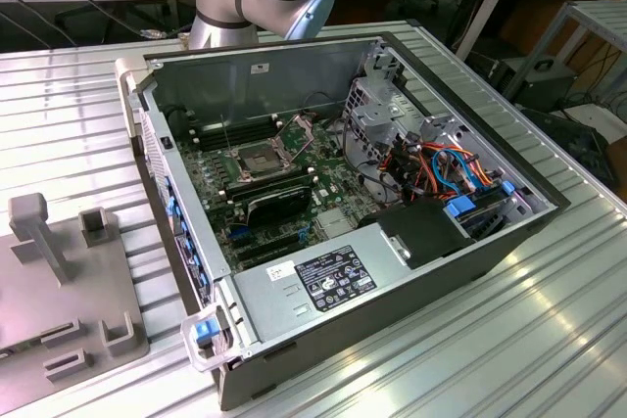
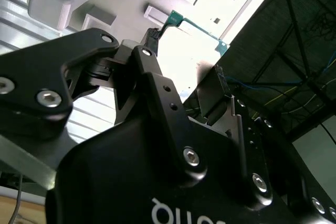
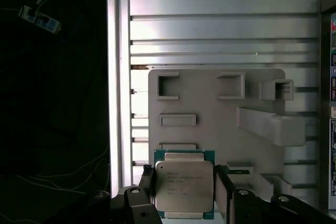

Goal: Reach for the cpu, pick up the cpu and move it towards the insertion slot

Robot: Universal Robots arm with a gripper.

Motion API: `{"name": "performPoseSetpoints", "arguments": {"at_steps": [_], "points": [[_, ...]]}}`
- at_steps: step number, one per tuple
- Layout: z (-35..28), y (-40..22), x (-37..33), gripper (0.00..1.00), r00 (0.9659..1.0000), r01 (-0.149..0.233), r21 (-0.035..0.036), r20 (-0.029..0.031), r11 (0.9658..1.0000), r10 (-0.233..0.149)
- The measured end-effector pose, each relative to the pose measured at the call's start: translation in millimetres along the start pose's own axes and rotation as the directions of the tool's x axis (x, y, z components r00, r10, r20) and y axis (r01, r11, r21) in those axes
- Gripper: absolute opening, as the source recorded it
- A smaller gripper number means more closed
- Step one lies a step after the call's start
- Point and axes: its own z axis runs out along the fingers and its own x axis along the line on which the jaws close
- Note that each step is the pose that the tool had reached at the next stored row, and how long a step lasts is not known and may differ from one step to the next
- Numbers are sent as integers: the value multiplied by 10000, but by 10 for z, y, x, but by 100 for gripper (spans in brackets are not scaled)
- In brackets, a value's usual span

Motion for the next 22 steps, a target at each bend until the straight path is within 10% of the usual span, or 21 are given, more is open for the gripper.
{"name": "performPoseSetpoints", "arguments": {"at_steps": [22], "points": [[-81,-1,0,55,10000,0,-29,-21,10000,0]]}}
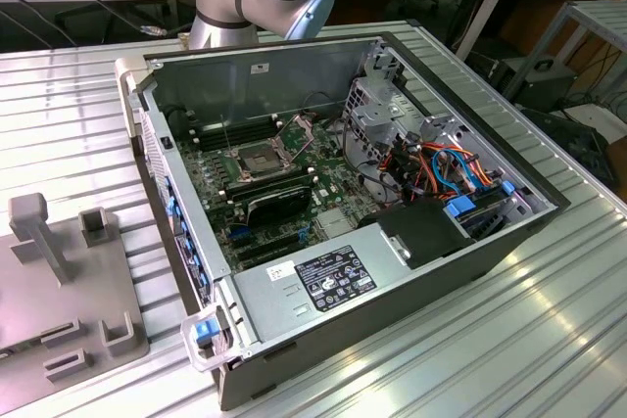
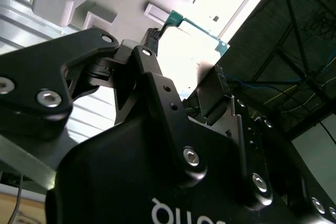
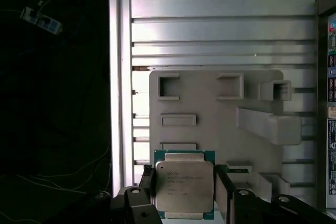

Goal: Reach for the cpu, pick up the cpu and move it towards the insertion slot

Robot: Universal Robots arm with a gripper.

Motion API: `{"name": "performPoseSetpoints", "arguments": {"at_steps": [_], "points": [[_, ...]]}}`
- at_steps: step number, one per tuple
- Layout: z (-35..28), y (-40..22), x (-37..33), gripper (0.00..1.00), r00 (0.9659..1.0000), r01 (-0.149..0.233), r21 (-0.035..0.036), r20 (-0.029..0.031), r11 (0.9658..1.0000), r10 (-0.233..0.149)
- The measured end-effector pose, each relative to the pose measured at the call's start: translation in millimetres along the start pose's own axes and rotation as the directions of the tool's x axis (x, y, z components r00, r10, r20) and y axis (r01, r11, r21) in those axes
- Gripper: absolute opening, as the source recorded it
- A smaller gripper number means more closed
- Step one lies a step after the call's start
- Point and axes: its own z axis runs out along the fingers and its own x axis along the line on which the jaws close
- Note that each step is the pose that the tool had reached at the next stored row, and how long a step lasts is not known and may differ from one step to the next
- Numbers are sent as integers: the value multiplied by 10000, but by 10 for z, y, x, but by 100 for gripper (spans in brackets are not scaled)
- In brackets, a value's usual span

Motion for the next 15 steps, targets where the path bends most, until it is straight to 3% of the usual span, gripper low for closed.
{"name": "performPoseSetpoints", "arguments": {"at_steps": [15], "points": [[-117,-1,1,55,10000,1,-49,-38,10000,-1]]}}
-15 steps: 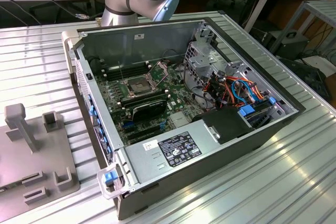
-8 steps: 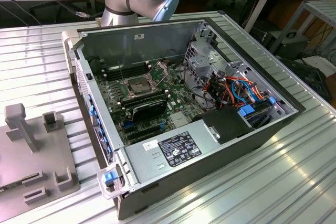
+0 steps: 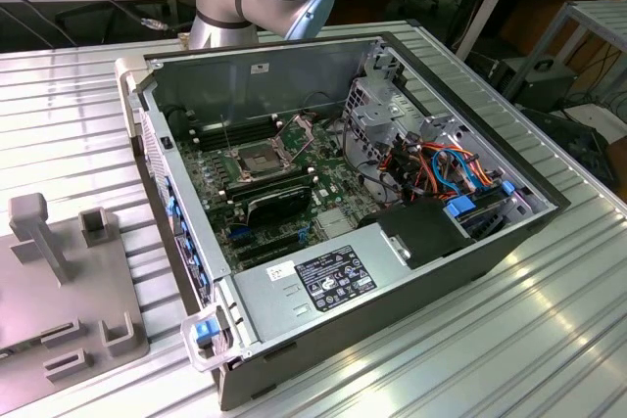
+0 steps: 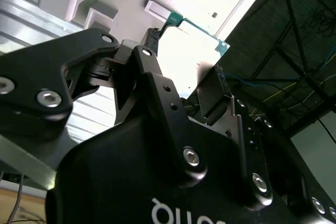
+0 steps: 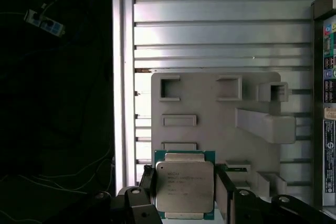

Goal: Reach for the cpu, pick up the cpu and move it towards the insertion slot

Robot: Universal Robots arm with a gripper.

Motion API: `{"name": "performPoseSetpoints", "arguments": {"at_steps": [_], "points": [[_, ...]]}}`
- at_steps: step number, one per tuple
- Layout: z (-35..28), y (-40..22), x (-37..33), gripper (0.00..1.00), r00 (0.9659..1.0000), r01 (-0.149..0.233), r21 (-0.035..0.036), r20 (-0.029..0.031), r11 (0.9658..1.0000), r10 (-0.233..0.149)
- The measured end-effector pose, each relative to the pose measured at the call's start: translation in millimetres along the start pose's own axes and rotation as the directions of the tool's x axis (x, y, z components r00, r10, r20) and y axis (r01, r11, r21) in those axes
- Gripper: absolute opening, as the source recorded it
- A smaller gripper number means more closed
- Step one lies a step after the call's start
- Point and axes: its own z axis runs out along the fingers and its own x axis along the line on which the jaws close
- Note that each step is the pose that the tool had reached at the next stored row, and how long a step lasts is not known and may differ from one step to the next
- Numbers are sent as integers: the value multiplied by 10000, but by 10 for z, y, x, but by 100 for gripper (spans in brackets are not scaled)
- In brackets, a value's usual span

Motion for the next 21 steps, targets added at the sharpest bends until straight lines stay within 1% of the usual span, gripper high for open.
{"name": "performPoseSetpoints", "arguments": {"at_steps": [9,21], "points": [[-58,0,1,55,10000,1,-23,-13,10000,-1],[-64,0,1,55,10000,1,-37,-15,10000,-1]]}}
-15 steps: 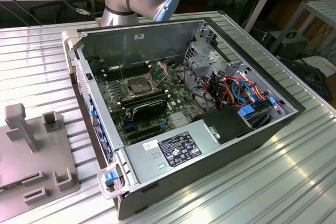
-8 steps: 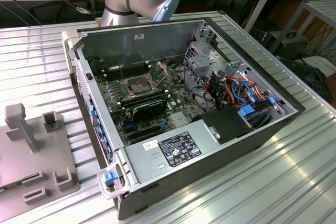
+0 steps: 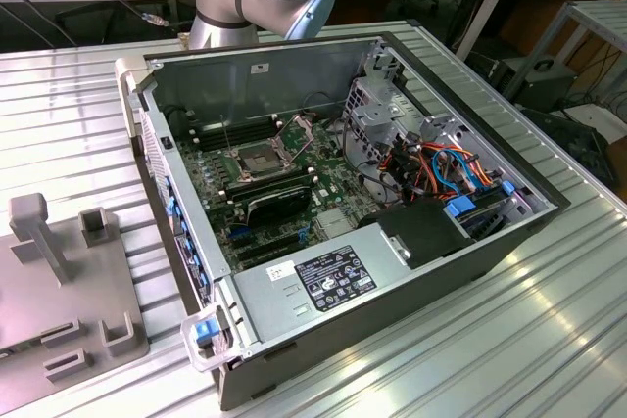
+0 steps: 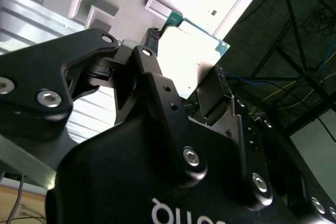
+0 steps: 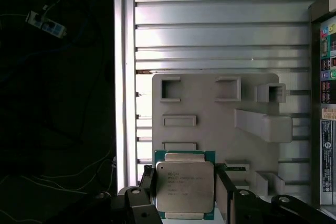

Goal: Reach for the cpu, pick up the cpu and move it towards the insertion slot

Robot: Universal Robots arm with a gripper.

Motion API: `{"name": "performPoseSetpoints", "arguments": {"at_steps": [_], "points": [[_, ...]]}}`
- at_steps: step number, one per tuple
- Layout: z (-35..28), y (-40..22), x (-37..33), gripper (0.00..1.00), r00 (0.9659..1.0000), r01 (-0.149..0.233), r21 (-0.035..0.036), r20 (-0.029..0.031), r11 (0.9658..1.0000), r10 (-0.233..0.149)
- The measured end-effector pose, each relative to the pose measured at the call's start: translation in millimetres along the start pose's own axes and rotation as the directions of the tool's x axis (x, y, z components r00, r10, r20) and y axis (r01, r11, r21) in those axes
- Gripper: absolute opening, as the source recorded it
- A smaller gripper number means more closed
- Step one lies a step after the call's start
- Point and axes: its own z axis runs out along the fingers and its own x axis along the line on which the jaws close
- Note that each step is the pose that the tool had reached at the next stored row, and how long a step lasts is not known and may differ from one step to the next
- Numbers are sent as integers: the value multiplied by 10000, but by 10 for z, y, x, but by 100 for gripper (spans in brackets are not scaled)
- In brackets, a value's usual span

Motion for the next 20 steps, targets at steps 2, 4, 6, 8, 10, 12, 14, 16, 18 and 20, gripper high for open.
{"name": "performPoseSetpoints", "arguments": {"at_steps": [2,4,6,8,10,12,14,16,18,20], "points": [[-2,0,0,55,10000,0,-1,0,10000,0],[-15,0,1,55,10000,0,-2,0,10000,0],[-43,0,1,55,10000,0,-2,-1,10000,0],[-82,0,2,55,10000,0,-5,0,10000,0],[-108,0,2,55,10000,0,-21,0,10000,0],[-160,0,3,55,10000,0,-21,-1,10000,0],[-198,-1,4,55,10000,0,-23,0,10000,0],[-239,0,5,55,10000,0,-32,-1,10000,0],[-271,-1,5,55,10000,0,-42,0,10000,0],[-331,-1,6,55,10000,0,-44,0,10000,0]]}}
